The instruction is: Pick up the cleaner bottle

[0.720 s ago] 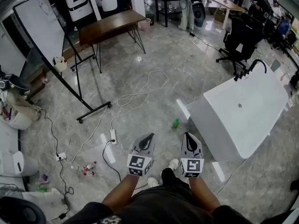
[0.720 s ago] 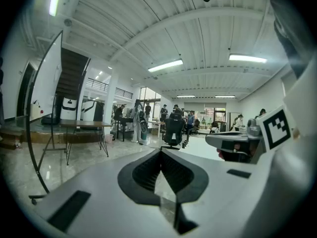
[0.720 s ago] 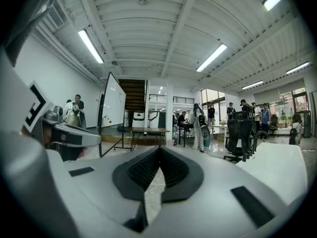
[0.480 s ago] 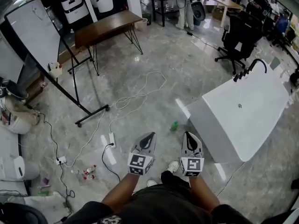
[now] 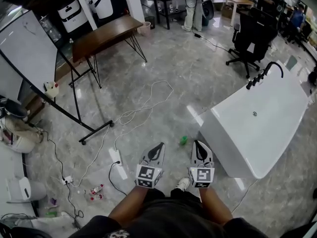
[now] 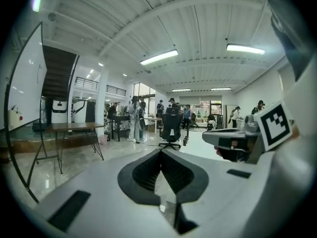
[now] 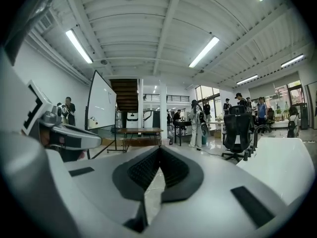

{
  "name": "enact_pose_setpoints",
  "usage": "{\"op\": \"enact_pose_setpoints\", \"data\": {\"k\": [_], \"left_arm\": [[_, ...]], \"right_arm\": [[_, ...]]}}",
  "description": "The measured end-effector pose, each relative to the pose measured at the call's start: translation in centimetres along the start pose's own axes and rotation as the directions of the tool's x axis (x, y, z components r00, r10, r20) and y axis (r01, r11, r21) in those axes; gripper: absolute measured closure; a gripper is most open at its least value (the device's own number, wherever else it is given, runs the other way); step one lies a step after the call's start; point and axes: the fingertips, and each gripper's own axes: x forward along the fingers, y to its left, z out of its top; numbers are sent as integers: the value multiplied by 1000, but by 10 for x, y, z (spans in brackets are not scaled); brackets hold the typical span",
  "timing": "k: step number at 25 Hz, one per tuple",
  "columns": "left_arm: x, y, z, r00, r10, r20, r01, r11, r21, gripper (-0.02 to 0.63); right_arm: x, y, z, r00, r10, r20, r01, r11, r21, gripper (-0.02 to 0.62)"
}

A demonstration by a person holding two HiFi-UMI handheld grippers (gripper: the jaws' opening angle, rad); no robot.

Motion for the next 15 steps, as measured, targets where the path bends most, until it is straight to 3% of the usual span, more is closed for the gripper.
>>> {"op": "enact_pose_setpoints", "data": {"k": [7,15], "left_arm": [[38,8,-7,998,-56,-33,56,998,15,600],[79,30,-19,979,-189,-71,192,981,33,600]], "right_arm": [[25,-17,-13,998,-49,-25,50,998,28,578],[51,-15,-30,986,-156,-65,159,987,38,578]]}}
